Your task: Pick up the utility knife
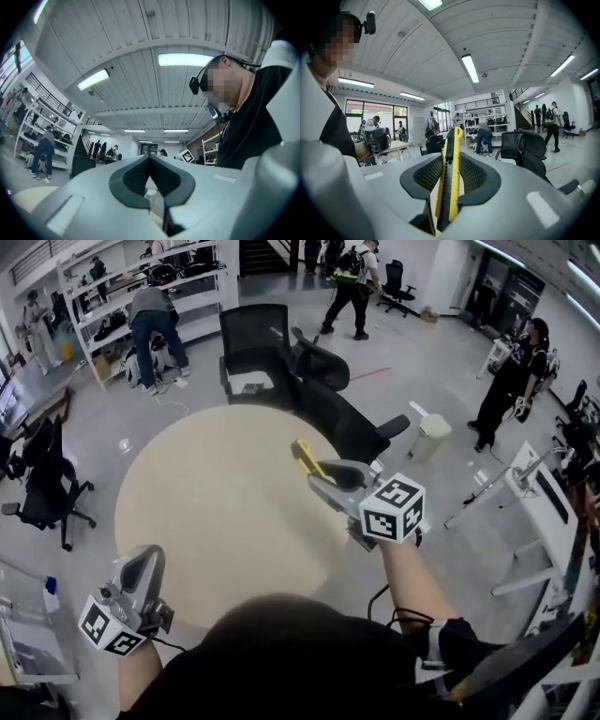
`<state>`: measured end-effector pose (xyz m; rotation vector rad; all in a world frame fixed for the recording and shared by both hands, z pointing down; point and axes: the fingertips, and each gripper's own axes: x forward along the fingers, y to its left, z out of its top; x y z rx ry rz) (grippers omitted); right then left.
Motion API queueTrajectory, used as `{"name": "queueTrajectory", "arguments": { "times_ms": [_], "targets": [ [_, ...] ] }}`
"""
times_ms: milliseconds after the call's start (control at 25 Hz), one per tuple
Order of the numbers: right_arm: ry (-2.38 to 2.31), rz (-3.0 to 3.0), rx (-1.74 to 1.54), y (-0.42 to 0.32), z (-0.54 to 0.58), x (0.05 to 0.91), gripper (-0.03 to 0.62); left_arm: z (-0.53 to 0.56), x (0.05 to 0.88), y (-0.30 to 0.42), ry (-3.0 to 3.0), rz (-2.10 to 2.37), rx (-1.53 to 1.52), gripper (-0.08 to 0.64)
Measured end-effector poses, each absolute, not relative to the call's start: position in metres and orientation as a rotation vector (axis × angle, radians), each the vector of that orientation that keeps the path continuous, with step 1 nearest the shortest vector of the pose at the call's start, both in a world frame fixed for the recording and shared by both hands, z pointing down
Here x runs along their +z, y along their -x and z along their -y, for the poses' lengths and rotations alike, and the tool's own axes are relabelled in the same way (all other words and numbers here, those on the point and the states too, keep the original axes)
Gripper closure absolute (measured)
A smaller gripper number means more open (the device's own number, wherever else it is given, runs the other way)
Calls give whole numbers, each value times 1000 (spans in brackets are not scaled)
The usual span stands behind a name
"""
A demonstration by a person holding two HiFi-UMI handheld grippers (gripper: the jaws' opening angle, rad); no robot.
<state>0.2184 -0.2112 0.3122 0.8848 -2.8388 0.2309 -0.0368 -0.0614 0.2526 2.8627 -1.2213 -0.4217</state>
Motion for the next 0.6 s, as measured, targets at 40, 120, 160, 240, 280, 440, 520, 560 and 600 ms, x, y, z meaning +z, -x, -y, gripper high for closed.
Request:
{"name": "queueTrajectory", "arguments": {
  "times_ms": [40,120,160,240,280,440,520,560,600],
  "targets": [
    [-878,2841,234,-227,206,314,463,57,254,25,-2863,1213,-404,577],
    [-876,2854,242,-244,197,316,463,50,255,6,-2863,1198,-363,577],
    [-882,2863,249,-252,193,316,463,48,254,-1,-2863,1188,-342,577],
    [-891,2877,265,-265,188,317,463,46,251,-16,-2863,1169,-317,577],
    [-888,2881,272,-270,186,318,463,45,249,-23,-2865,1160,-309,577],
    [-887,2895,301,-276,179,323,463,43,244,-37,-2895,1111,-270,576],
    [-896,2902,307,-272,175,322,463,42,240,-36,-2915,1074,-262,577],
    [-900,2904,304,-269,172,321,463,41,240,-33,-2926,1057,-260,577],
    [-905,2903,299,-265,169,320,463,39,241,-29,-2936,1041,-260,577]
  ]
}}
